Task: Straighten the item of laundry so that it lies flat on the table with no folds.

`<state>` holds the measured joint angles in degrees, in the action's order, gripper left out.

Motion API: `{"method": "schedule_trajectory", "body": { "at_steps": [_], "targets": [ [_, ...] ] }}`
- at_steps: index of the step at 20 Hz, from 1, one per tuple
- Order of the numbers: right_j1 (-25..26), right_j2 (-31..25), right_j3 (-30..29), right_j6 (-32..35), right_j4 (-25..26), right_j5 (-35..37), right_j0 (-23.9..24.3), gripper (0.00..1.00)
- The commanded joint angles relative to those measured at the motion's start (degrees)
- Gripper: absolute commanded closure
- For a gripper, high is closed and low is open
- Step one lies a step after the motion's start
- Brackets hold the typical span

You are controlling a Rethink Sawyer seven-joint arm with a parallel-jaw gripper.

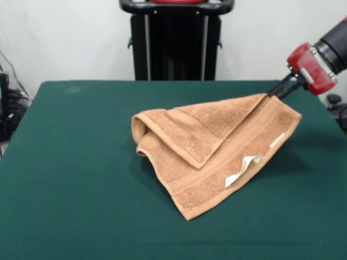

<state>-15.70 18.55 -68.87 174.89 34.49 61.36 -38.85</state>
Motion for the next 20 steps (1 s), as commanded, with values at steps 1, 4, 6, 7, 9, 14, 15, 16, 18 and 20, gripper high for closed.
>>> {"method": "schedule_trajectory", "body": {
  "at_steps": [1,4,6,7,9,14,15,16,18,20],
  "targets": [
    [7.76,0.83,6.58,20.99,-3.95,2.22,-1.3,1.0],
    [11.14,1.44,9.1,21.07,-4.0,1.04,-1.03,1.0],
    [12.63,2.22,10.23,20.16,-3.27,1.03,-1.47,1.0],
    [13.15,2.66,10.39,20.55,-3.31,0.76,-1.69,1.0],
    [14.87,2.67,11.51,20.61,-3.64,-0.53,-1.2,1.0],
    [15.67,3.3,11.47,19.15,-2.97,-4.59,-0.67,1.0],
    [14.95,3.27,10.43,18.45,-3.05,-5.81,-0.44,1.0],
    [13.96,3.51,9.16,17.73,-2.92,-7.0,-0.33,1.0],
    [12.79,3.8,6.83,16.12,-2.56,-9.83,0.75,1.0],
    [9.68,4.12,3.38,13.43,-2.22,-12.63,1.7,1.0]
  ]
}}
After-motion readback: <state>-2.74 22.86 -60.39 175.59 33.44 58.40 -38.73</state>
